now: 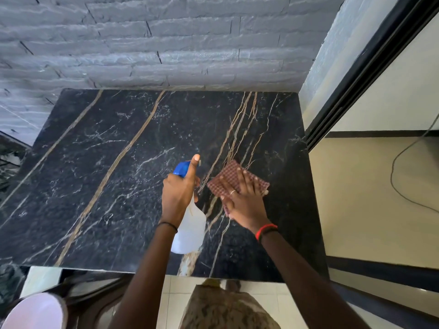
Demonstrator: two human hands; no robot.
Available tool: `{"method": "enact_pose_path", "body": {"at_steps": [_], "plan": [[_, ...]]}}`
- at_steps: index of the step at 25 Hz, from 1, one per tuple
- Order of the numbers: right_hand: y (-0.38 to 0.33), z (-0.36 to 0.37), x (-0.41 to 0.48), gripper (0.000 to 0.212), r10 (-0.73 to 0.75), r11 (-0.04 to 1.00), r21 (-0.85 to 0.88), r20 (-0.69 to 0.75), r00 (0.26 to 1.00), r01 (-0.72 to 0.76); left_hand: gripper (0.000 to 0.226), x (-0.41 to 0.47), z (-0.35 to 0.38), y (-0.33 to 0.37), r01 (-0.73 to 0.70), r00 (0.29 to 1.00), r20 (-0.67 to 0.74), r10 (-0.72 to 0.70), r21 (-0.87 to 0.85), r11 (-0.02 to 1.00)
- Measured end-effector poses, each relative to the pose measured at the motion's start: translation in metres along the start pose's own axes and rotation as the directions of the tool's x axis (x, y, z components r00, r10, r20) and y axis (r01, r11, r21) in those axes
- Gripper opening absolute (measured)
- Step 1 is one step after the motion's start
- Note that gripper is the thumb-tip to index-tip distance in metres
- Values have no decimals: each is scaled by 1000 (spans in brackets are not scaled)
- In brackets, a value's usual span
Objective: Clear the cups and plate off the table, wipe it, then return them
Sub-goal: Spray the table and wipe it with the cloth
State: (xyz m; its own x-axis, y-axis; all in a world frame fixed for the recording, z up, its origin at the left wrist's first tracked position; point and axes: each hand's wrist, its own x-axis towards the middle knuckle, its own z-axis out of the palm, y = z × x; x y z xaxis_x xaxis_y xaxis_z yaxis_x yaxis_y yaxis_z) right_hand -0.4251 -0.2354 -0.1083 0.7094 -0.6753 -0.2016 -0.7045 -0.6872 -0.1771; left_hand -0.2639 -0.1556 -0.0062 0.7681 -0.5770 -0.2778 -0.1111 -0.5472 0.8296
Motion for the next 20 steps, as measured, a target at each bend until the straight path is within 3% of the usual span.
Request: {"method": "enact_pose_path", "body": {"at_steps": [4, 10, 15, 20], "plan": [[-27, 28, -86, 56, -99, 995, 13, -66, 993, 100, 66, -6, -11, -2, -24, 999, -22, 24, -4, 1000], [65, 23, -173, 54, 54, 998, -22, -9, 999, -54, 65, -1, -27, 2, -49, 998, -40, 47, -47, 998], [89, -5, -116, 60, 211, 977, -23, -1, 978, -211, 58, 6, -43, -2, -41, 999, -10, 40, -77, 996], [-4, 6, -52, 59, 163, 985, -55, 18, 986, -162, 58, 14, -71, -15, -41, 999, 3, 41, -48, 998]]}}
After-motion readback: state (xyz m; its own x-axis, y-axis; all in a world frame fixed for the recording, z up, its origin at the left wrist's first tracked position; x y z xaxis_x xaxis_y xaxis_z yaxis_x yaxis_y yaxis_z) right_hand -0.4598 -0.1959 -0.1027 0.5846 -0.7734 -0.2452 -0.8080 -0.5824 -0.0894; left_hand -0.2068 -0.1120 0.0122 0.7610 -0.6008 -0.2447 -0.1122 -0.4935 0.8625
